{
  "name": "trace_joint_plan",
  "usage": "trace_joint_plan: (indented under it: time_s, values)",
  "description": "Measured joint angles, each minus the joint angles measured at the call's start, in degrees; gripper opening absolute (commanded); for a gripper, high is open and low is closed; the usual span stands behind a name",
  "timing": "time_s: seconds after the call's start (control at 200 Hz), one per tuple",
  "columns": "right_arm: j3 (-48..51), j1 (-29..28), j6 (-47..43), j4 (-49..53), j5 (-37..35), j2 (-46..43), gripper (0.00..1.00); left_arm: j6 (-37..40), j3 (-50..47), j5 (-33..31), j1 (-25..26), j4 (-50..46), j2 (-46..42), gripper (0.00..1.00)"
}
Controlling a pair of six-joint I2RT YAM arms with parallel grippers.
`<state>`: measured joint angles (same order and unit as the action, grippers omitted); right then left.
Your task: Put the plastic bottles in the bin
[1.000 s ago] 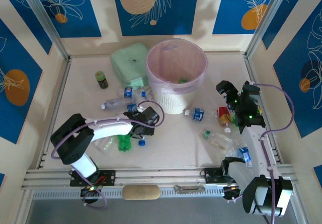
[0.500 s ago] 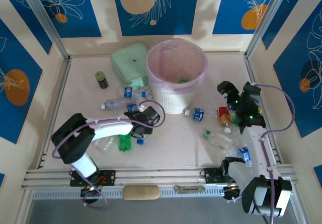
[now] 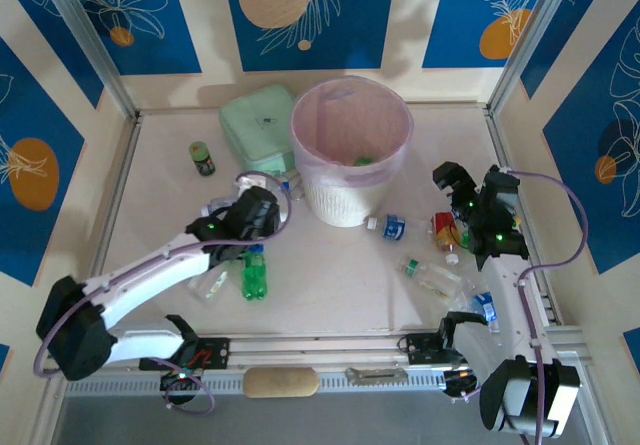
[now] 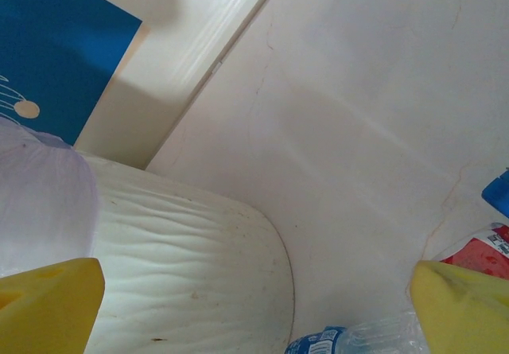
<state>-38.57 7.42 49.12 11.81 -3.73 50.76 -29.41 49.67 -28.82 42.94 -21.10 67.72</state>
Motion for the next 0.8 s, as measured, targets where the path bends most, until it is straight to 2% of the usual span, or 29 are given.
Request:
trace_joint_plan:
  time_s: [0.16, 0.34, 0.51, 0.8]
  values:
    - [0.6, 0.1, 1.0, -0.6, 1.1, 0.1, 0.99, 6.2, 4.8, 0.9, -3.3, 5.9, -4.3, 0.52]
    - [0.7, 0.1, 1.4, -0.7, 1.7, 0.0, 0.99, 13.6, 18.1, 6.8, -5.3, 12.1, -0.9, 0.52]
    - [0.9, 0.1, 1.0, 0.0, 1.9, -0.8, 0.99, 17.8, 33.9, 16.6, -6.8, 14.4, 9.2, 0.52]
    - [2.8, 0.1, -0.2, 1.8, 1.9, -3.6, 0.99, 17.3, 58.1, 33.2, -7.8, 9.4, 31.5, 0.51]
